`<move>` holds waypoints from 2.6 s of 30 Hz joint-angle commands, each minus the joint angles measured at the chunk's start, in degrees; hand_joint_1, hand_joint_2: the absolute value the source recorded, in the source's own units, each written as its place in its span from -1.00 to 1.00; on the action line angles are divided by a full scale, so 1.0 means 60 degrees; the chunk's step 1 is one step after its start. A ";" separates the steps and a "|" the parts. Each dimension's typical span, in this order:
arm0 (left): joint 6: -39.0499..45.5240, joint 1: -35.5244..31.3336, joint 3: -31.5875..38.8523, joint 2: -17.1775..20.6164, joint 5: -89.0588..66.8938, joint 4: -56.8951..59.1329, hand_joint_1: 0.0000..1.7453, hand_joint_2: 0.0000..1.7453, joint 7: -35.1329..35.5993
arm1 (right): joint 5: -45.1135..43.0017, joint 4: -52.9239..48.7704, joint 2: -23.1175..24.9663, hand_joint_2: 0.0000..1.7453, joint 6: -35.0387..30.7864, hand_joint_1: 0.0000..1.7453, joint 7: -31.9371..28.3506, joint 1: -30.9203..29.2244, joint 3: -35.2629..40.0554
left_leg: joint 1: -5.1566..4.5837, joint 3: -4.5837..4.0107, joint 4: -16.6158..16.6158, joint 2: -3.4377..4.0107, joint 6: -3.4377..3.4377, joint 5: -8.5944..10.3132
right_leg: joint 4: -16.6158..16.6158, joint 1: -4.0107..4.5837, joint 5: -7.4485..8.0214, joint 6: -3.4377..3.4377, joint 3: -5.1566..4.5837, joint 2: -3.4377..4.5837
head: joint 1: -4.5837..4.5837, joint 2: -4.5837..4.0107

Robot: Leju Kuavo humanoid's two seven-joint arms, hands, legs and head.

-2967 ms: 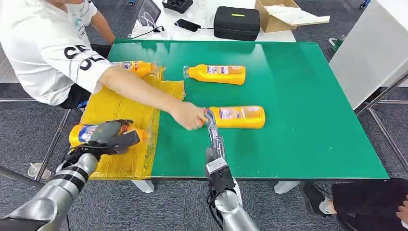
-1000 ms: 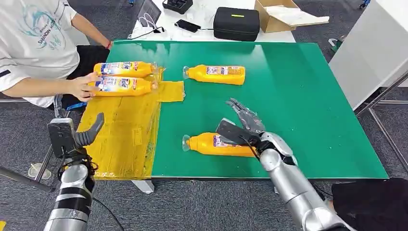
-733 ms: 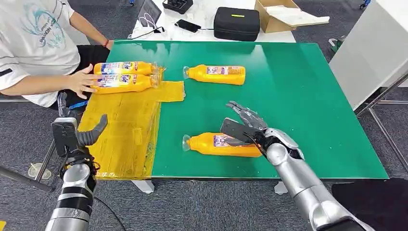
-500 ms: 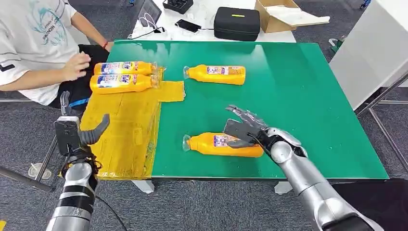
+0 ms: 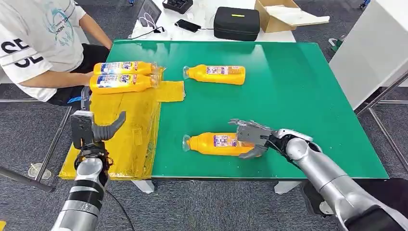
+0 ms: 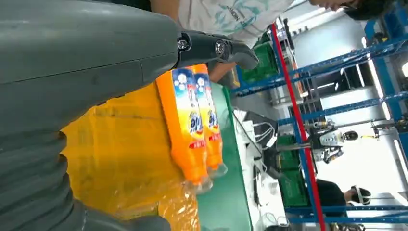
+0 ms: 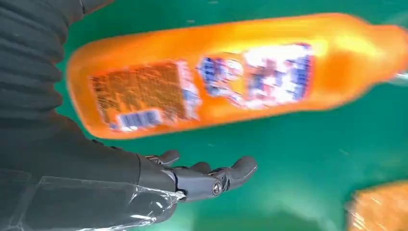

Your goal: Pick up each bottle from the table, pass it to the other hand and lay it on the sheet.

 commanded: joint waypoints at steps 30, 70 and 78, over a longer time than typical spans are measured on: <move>-0.1430 0.0324 0.0109 -0.0338 0.0870 0.0161 -1.00 1.00 0.0702 | 0.2829 0.0065 0.2681 1.00 -0.4942 1.00 -0.0218 0.2632 -0.2499 | 0.0016 0.0118 -0.0012 0.0058 0.0002 -0.0023 | -0.0020 0.0021 0.0002 -0.0016 0.0089 0.0038 | 0.0000 0.0000; -0.8035 0.0600 -0.2809 -0.0076 0.7827 -0.0268 -1.00 1.00 0.3345 | 0.2848 0.0897 0.5889 1.00 -0.9484 1.00 -0.5272 0.3945 -0.4428 | 0.0006 0.0047 -0.0014 0.0036 0.0008 -0.0031 | -0.0015 0.0011 -0.0016 -0.0005 0.0034 0.0033 | -0.0004 0.0004; -0.8202 0.0559 -0.3220 0.0007 0.7840 -0.0216 -1.00 1.00 0.3379 | 0.2824 0.1446 0.5949 1.00 -0.9369 1.00 -0.5272 0.3751 -0.4015 | 0.0007 0.0055 -0.0012 0.0035 0.0011 -0.0036 | -0.0015 0.0011 -0.0023 -0.0006 0.0046 0.0028 | -0.0004 0.0000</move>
